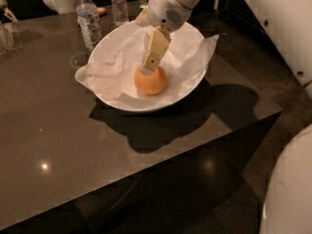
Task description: Pick orange from white bowl
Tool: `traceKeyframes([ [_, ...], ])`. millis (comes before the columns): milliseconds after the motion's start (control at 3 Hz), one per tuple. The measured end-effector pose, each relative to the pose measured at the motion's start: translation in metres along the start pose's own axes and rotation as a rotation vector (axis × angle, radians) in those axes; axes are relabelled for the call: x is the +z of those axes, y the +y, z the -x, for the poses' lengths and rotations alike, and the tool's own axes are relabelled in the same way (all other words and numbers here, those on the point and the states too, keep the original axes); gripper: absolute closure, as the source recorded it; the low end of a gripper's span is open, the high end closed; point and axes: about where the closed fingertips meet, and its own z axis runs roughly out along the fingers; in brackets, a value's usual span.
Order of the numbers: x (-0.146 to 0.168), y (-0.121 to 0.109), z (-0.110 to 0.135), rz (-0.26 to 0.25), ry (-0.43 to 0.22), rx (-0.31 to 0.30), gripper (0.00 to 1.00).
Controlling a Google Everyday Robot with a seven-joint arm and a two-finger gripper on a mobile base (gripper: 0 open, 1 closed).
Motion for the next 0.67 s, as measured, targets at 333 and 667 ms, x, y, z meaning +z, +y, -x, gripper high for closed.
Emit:
traceKeyframes([
  [333,0.004,0.008,-0.009,0.008,-0.018,0.031,0.00],
  [667,0.011,0.036,-0.037,0.022,-0.069,0.136,0.00],
])
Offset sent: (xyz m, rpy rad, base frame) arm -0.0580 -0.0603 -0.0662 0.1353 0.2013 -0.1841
